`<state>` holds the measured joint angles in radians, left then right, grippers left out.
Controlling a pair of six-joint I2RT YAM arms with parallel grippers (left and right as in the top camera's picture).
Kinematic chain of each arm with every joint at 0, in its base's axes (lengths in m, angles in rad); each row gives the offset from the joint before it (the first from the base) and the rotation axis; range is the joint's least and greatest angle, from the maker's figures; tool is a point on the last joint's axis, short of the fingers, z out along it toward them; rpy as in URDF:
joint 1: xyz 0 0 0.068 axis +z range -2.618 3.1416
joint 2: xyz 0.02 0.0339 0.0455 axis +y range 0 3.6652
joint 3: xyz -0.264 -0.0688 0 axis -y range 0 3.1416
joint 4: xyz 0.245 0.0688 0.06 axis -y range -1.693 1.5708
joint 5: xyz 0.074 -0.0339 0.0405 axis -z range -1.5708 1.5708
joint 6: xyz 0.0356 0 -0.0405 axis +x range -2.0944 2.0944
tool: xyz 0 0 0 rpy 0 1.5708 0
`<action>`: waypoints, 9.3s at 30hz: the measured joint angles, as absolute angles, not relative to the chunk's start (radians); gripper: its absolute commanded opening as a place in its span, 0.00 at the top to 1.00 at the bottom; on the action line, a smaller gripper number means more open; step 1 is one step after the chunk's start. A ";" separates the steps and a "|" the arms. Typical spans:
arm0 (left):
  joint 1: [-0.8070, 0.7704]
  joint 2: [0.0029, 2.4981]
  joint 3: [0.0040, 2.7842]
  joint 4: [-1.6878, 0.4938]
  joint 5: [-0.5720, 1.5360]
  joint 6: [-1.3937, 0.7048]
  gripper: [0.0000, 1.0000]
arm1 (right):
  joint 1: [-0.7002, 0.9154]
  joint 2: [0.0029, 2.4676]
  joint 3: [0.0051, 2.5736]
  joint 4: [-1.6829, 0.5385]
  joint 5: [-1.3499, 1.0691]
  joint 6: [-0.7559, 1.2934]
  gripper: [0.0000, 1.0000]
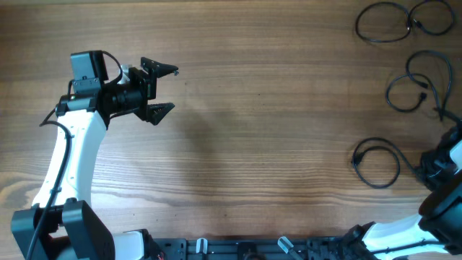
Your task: Untangle cables
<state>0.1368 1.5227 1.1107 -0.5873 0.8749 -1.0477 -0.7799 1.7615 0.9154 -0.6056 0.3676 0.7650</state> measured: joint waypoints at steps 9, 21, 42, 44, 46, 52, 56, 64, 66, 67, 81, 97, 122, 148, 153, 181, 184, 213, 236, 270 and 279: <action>0.137 1.523 1.111 -0.588 0.870 -1.048 0.00 | -0.788 1.760 0.913 -0.465 0.242 0.682 0.95; 0.137 1.523 1.111 -0.587 0.857 -1.048 0.00 | -0.788 1.782 0.920 -0.373 0.172 0.664 0.92; 0.137 1.523 1.111 -0.587 0.834 -1.048 0.00 | -0.788 1.872 1.446 -0.843 -0.023 0.565 0.94; 0.137 1.523 1.111 -0.587 0.834 -1.048 0.00 | -0.788 1.830 1.471 -0.898 -0.049 0.562 0.90; 0.137 1.523 1.111 -0.588 0.834 -1.048 0.00 | -0.788 1.739 1.473 -0.948 -0.119 0.562 0.85; 0.137 1.523 1.111 -0.588 0.773 -1.048 0.00 | -0.724 1.382 1.474 -1.144 -0.266 0.527 0.00; 0.137 1.523 1.111 -0.587 0.686 -1.048 0.00 | -0.561 1.164 1.417 -1.209 -0.290 0.474 0.00; 0.137 1.523 1.111 -0.588 0.575 -1.048 0.00 | -0.386 0.893 1.271 -1.320 -0.345 0.465 0.00; 0.137 1.523 1.111 -0.588 0.572 -1.048 0.00 | -0.386 0.902 1.241 -1.371 -0.357 0.465 0.00; 0.137 1.523 1.111 -0.588 0.572 -1.048 0.00 | -0.387 0.913 1.236 -1.415 -0.359 0.465 0.00; 0.137 1.523 1.111 -0.588 0.567 -1.048 0.00 | -0.387 1.119 1.232 -1.552 -0.271 0.446 0.00; 0.137 1.523 1.111 -0.588 0.566 -1.048 0.00 | -0.387 0.889 1.232 -1.506 -0.261 0.390 0.00; 0.137 1.523 1.111 -0.587 0.565 -1.048 0.00 | 0.002 0.511 0.857 -0.840 -0.208 0.255 0.00; 0.137 1.523 1.111 -0.587 0.565 -1.048 0.00 | 0.002 0.020 0.043 0.070 -0.148 0.121 0.00; 0.137 1.523 1.111 -0.588 0.565 -1.048 0.00 | 0.002 0.019 0.008 0.084 -0.129 0.078 0.00; 0.137 1.523 1.111 -0.588 0.565 -1.048 0.00 | 0.002 0.017 0.006 -0.003 -0.086 -0.032 0.00; 0.137 1.523 1.111 -0.588 0.565 -1.048 0.00 | 0.002 0.017 0.006 -0.003 -0.085 -0.032 0.00; 0.137 1.523 1.111 -0.588 0.565 -1.048 0.00 | 0.002 0.017 0.006 -0.003 -0.085 -0.032 0.00; 0.136 1.454 1.111 -0.603 0.179 -1.047 0.00 | 0.002 0.017 0.006 -0.003 -0.084 -0.032 0.00; -0.048 0.321 0.781 -0.987 -0.016 -0.196 0.00 | 0.002 0.014 0.006 0.000 -0.084 -0.032 0.00; -0.048 0.200 0.515 -0.724 0.032 -0.191 0.01 | 0.002 0.014 0.006 0.000 -0.084 -0.032 0.00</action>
<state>-0.0479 0.1997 0.5152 -0.7238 0.0319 -0.1913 0.0025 0.0135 0.0063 -0.0002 -0.0845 -0.0319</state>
